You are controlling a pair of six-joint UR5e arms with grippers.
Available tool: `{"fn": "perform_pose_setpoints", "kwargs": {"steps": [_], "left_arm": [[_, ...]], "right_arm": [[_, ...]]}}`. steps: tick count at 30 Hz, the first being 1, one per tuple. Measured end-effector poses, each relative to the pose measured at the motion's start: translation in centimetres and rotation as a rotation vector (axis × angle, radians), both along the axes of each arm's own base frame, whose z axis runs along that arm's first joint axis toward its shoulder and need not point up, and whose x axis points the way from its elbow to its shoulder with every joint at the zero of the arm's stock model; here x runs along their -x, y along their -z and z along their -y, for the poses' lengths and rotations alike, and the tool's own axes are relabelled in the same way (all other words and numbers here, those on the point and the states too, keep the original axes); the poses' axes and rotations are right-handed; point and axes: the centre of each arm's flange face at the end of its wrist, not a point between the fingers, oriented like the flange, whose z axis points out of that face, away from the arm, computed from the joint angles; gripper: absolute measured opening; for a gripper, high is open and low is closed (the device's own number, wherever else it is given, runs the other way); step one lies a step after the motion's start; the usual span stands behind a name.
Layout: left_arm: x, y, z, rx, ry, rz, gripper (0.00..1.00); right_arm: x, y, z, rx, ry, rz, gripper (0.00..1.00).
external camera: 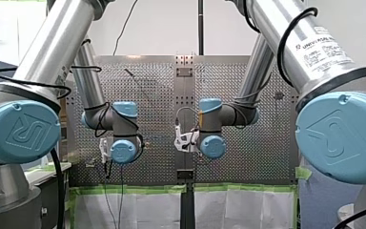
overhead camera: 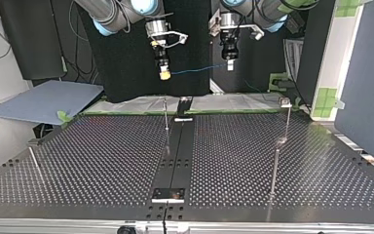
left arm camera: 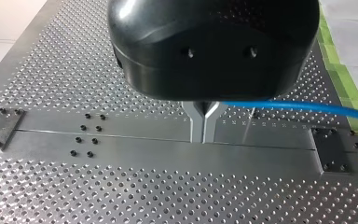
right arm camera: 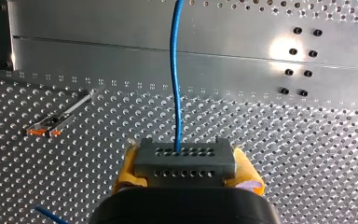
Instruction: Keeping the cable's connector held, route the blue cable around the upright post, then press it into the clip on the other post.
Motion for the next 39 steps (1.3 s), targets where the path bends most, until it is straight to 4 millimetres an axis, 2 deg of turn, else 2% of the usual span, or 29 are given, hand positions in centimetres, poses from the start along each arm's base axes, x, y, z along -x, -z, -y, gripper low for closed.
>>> {"fn": "perform_pose_setpoints", "kwargs": {"steps": [35, 39], "left_arm": [[-0.03, 0.01, 0.00, 0.000, 0.001, 0.000, 0.00], [-0.09, 0.73, -0.44, -0.011, -0.008, -0.022, 0.00]], "right_arm": [[-0.01, 0.00, 0.01, 0.000, 0.000, 0.000, 0.00], [-0.06, 0.28, 0.12, -0.003, 0.006, -0.008, 0.00]]}}
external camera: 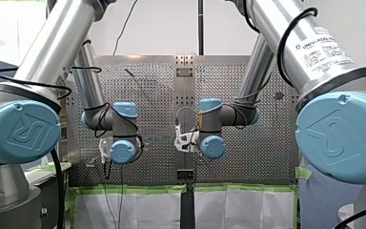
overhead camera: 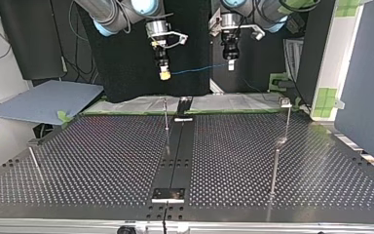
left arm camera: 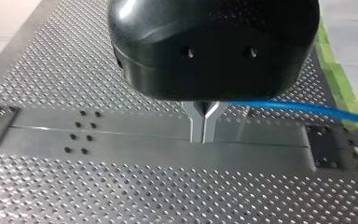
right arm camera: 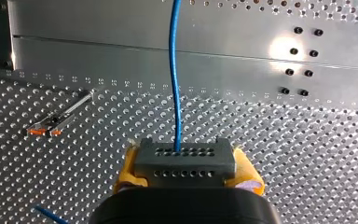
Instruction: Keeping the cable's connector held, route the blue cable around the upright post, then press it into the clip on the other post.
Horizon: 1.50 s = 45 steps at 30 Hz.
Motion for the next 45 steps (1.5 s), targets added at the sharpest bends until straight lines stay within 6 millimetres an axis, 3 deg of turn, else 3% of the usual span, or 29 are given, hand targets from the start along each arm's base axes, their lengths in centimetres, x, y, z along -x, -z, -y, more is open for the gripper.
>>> {"fn": "perform_pose_setpoints", "kwargs": {"steps": [10, 16, 45], "left_arm": [[0.8, 3.8, -0.8, -0.052, -0.006, -0.090, 0.00], [1.0, 4.4, -0.9, -0.060, -0.006, -0.103, 0.00], [1.0, 4.4, -0.9, -0.060, -0.006, -0.104, 0.00]], "right_arm": [[1.1, 5.5, -0.9, -0.103, 0.018, -0.113, 0.00], [1.7, 8.4, -1.5, -0.144, 0.018, -0.156, 0.00], [1.8, 9.0, -1.6, -0.151, 0.018, -0.164, 0.00]]}}
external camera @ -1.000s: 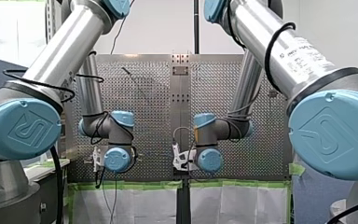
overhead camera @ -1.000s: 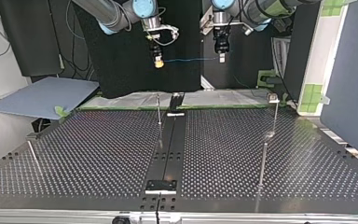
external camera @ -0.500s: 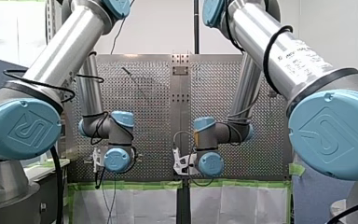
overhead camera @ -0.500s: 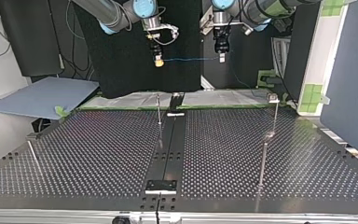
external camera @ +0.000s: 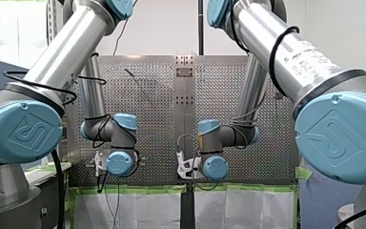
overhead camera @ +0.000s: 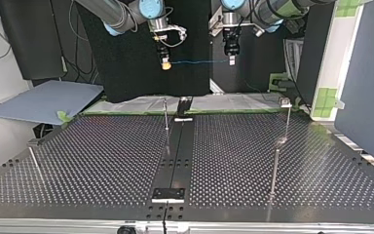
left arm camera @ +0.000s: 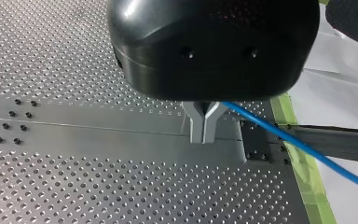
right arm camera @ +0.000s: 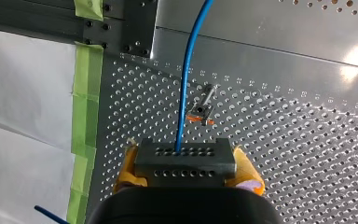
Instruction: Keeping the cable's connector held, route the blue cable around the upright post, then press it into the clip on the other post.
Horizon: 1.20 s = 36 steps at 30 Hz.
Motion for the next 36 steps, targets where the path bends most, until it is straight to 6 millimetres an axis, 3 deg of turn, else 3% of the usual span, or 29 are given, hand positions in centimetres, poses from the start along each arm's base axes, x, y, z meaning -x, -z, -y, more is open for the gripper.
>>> {"fn": "perform_pose_setpoints", "kwargs": {"steps": [5, 9, 12, 24, 36], "left_arm": [[0.2, -0.5, 0.6, -0.013, 0.025, 0.001, 0.00], [0.8, -1.6, 1.7, -0.035, 0.069, 0.004, 0.00], [1.0, -2.4, 1.9, -0.032, 0.080, 0.005, 0.00], [0.4, -6.2, 1.5, -0.027, 0.059, 0.011, 0.00], [-2.8, -12.5, 1.4, 0.022, -0.043, 0.085, 0.00]], "right_arm": [[0.0, -0.5, 0.7, 0.010, 0.014, -0.002, 0.00], [-0.1, -3.1, 3.3, 0.037, 0.080, 0.022, 0.00], [-0.2, -4.7, 4.2, 0.039, 0.101, 0.050, 0.00], [-2.2, -11.5, 5.0, 0.045, 0.008, 0.118, 0.00], [-4.1, -18.9, 5.0, 0.075, -0.090, 0.168, 0.00]]}}
